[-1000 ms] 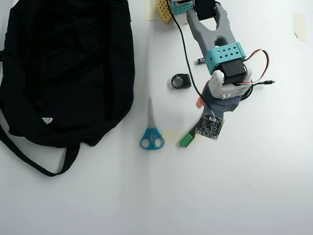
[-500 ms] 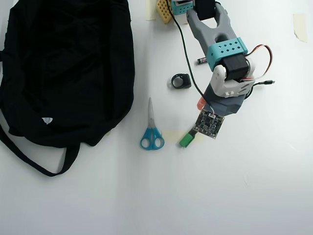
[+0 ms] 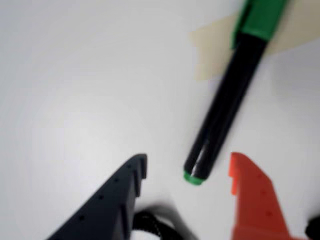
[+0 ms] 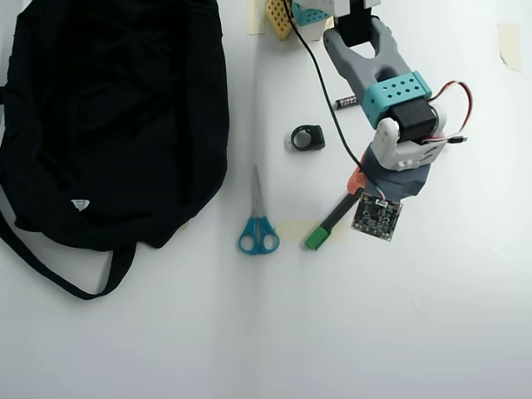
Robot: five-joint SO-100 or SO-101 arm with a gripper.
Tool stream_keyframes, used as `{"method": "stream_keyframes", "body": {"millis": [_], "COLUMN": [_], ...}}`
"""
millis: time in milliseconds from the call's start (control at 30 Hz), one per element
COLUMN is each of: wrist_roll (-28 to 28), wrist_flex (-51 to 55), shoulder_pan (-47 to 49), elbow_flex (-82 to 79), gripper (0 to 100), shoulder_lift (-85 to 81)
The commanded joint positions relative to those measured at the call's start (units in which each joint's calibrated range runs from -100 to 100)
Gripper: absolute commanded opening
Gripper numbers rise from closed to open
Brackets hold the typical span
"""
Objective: Put the green marker into the black bag
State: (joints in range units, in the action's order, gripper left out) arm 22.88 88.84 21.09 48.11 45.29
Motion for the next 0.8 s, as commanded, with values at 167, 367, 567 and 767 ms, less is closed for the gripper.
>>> {"method": "stream_keyframes", "body": {"millis": [167,367,567,767], "wrist_roll": [0.03,0.03,0.03,0.09], "wrist_flex": [0.57,0.57,0.57,0.57], "shoulder_pan": [1.95,1.72,0.6,-0.44], "elbow_flex": [1.57,0.4,0.67,0.4], "gripper": [22,22,22,22], "shoulder_lift": [-0.64,2.01,3.59,3.67]}}
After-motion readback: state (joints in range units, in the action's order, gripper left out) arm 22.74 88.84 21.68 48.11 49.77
